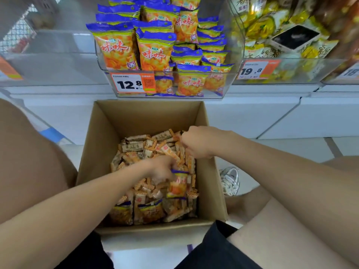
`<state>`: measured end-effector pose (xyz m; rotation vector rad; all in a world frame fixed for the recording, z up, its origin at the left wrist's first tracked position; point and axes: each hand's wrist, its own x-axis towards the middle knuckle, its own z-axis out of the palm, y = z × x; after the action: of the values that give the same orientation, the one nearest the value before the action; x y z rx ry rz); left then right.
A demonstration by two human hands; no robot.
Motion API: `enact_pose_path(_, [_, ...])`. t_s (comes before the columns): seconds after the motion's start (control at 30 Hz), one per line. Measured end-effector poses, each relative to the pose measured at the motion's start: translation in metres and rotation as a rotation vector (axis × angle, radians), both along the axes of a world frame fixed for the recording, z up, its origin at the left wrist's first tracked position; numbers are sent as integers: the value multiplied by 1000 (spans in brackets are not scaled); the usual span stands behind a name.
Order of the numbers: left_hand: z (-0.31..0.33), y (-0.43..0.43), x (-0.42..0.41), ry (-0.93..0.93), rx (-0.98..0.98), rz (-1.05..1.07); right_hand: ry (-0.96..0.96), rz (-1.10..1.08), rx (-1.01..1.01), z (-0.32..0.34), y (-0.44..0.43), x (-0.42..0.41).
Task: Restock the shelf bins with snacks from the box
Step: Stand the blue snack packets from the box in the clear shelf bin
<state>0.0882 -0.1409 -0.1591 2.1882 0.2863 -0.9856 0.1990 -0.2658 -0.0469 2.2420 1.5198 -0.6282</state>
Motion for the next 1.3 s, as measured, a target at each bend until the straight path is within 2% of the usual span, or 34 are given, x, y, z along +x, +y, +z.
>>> enact_pose_path(0.07, [21, 14, 7, -97, -126, 277, 11, -95, 130, 14, 4, 8])
enact_pose_path(0.13, [49, 24, 16, -186, -310, 543, 125, -233, 225, 30, 7, 23])
enact_pose_path(0.2, [84, 30, 23, -265, -485, 714, 288, -421, 260, 52, 5, 35])
enact_pose_path(0.33, [145, 34, 22, -455, -650, 855, 622, -744, 504, 81, 0, 42])
enact_pose_path(0.43, [174, 35, 18, -650, -658, 889, 744, -823, 716, 94, 2, 38])
enact_pose_path(0.47, [181, 35, 17, -732, -619, 864, 786, -843, 775, 98, 2, 37])
enact_pose_path(0.57, [200, 38, 18, -1022, -338, 729, 910, -831, 908, 109, 3, 33])
enact_pose_path(0.67, [215, 39, 21, -1240, -64, 625, 947, -819, 1050, 117, 5, 36])
enact_pose_path(0.73, [222, 44, 24, -1396, 225, 520, 886, -908, 1215, 125, 9, 45])
enact_pose_path(0.8, [227, 52, 27, -1494, 521, 404, 695, -895, 1399, 131, 13, 60])
enact_pose_path(0.9, [225, 68, 35, -1408, 774, 312, 362, -835, 1539, 128, 24, 91])
enact_pose_path(1.0, [216, 78, 40, -1182, 907, 270, 151, -764, 1502, 123, 40, 116])
enact_pose_path(1.13, [210, 86, 43, -1033, 987, 220, 128, -675, 1338, 106, 68, 134])
enact_pose_path(1.3, [208, 89, 45, -1040, 1004, 217, 161, -749, 1130, 107, 87, 151])
